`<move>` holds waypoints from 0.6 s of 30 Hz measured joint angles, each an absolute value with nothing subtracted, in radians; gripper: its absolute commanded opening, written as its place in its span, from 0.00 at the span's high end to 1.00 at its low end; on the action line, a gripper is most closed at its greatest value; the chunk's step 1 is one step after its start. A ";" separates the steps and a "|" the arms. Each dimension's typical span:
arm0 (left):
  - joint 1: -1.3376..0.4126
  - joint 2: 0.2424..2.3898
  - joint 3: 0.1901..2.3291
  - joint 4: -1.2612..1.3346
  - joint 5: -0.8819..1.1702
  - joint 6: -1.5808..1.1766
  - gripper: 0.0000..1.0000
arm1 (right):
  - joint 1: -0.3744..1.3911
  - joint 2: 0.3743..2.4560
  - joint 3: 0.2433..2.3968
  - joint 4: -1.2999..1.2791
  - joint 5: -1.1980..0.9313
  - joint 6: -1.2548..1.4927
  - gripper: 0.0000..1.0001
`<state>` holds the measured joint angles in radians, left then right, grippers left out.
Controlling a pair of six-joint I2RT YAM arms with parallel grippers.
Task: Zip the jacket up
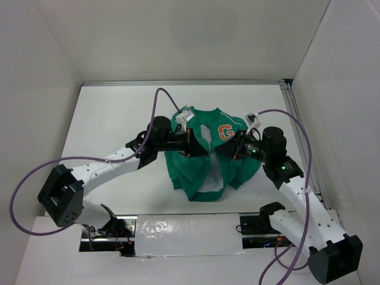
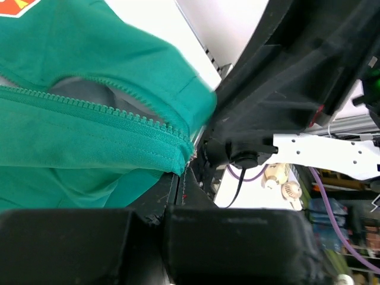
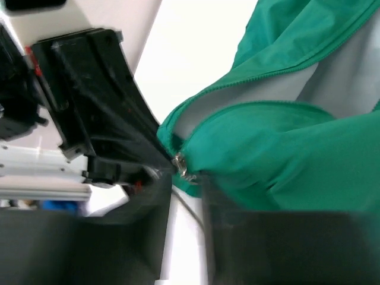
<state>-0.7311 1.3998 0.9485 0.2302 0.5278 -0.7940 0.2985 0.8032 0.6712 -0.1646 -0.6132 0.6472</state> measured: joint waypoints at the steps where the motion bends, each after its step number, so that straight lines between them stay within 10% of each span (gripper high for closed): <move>1: -0.725 1.409 0.958 0.218 0.538 -0.796 1.00 | 0.299 0.798 0.673 -0.179 -0.609 0.630 0.58; 18: -0.686 1.447 1.023 0.171 0.620 -0.927 1.00 | 0.330 0.690 0.548 -0.149 -0.672 0.616 0.33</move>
